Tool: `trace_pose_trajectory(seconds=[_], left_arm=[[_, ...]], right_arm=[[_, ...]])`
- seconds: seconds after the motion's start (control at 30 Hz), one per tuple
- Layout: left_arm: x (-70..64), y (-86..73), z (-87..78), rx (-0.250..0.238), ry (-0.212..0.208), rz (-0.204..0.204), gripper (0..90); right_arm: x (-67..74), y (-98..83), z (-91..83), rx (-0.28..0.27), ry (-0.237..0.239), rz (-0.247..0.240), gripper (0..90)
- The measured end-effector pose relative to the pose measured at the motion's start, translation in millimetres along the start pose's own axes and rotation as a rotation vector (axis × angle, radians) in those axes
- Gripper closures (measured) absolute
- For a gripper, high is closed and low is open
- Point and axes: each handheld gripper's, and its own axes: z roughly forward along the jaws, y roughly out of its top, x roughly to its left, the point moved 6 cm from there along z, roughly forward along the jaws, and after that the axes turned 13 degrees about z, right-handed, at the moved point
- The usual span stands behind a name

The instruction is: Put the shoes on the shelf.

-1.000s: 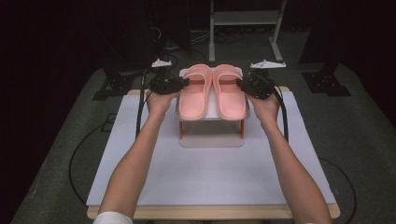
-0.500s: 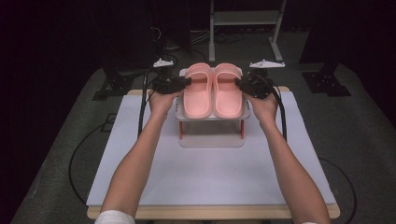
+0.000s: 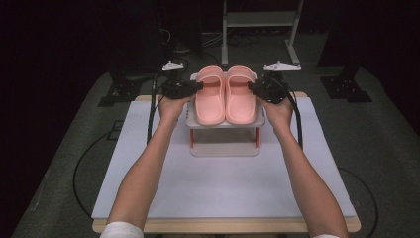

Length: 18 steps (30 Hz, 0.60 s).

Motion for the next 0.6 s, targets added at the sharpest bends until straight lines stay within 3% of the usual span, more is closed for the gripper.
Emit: trace_pose_trajectory(seconds=[0.6], left_arm=[[3.6, 3.8, 4.1, 0.000, 0.006, 0.009, 61.1]], right_arm=[[-1.5, 2.2, 5.7, -0.008, -0.006, 0.004, 65.5]])
